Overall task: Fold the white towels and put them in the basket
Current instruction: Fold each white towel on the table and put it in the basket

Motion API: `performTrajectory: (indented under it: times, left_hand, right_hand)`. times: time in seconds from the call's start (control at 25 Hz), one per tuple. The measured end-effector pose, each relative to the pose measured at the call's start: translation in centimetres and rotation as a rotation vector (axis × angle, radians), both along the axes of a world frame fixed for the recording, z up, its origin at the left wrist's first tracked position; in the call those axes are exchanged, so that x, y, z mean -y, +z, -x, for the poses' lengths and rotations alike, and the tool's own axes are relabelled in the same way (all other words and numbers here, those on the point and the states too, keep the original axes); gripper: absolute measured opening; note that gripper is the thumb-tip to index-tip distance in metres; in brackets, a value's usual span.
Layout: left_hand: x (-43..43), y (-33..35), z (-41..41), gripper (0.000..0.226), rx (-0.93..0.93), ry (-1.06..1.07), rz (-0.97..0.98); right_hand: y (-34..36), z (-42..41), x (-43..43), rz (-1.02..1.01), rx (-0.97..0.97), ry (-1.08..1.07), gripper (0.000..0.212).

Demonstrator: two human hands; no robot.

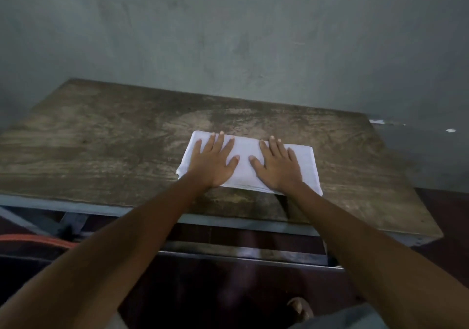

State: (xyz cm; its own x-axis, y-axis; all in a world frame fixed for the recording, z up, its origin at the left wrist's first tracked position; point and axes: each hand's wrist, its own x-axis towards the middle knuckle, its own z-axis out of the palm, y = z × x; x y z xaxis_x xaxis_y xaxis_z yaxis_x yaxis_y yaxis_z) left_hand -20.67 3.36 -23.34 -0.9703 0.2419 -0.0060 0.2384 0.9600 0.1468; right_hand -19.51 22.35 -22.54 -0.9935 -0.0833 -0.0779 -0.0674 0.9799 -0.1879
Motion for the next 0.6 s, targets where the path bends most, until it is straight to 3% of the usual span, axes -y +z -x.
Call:
performTrajectory:
  times: [0.16, 0.36, 0.6]
  left_hand:
    - [3.4, -0.2, -0.2, 0.063, -0.058, 0.052, 0.011]
    - [5.8, 0.5, -1.3, 0.059, 0.045, 0.147, -0.066]
    - [7.9, 0.4, -1.6, 0.059, 0.077, 0.201, -0.012]
  right_hand:
    - [0.2, -1.2, -4.7, -0.021, -0.011, -0.034, 0.072]
    - [0.0, -1.3, -6.9, 0.025, 0.032, -0.054, 0.07]
    - [0.6, -1.7, -11.2, 0.037, 0.08, 0.002, 0.059]
